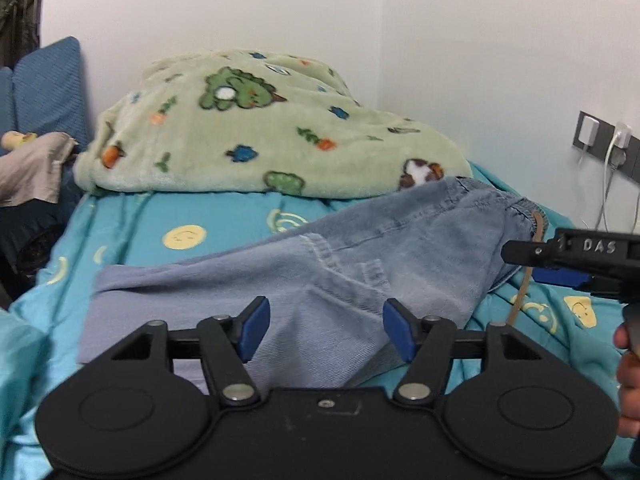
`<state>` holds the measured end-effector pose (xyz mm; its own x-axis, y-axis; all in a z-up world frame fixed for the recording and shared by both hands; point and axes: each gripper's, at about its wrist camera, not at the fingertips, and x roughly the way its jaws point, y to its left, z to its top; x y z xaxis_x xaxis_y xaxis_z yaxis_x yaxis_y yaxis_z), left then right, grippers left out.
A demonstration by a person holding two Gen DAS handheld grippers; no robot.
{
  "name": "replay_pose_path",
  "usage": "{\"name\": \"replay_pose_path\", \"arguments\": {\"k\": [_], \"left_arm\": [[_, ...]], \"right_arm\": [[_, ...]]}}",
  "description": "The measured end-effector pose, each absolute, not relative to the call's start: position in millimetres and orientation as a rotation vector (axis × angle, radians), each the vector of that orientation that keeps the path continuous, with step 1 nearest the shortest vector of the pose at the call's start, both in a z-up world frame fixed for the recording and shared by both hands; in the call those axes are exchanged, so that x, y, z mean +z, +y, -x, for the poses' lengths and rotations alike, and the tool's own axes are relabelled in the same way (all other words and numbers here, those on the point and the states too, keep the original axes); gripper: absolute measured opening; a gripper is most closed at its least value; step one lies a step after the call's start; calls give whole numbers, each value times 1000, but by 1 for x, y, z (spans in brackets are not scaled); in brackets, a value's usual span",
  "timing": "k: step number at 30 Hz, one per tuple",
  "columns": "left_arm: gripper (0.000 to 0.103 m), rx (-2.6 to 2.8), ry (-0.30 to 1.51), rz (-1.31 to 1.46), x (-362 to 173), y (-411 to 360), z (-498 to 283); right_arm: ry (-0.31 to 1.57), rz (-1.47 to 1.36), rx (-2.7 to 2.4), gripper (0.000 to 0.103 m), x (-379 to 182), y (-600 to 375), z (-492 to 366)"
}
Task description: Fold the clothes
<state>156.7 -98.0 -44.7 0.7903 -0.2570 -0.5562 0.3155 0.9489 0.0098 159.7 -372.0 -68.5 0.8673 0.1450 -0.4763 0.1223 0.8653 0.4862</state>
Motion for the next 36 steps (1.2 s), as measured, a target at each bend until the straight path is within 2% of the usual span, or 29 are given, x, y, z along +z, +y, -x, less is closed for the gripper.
{"name": "replay_pose_path", "arguments": {"k": [6,16,26,32,36], "left_arm": [[64,-220,570,-54,-32,-63,-142],[66,-122,535,-38,-40,-41,-143],[70,-91,548,-18,-43,-33,-156],[72,-81,560,-20,-51,-28,-160],[72,-78,583,-37,-60,-28,-164]], "right_arm": [[500,-498,67,60,-71,-353,-163],[432,-383,187,61,-74,-313,-172],[457,-448,209,62,-96,-309,-182],[396,-486,237,70,-95,-309,-191],[453,-526,272,72,-106,-305,-208]]}}
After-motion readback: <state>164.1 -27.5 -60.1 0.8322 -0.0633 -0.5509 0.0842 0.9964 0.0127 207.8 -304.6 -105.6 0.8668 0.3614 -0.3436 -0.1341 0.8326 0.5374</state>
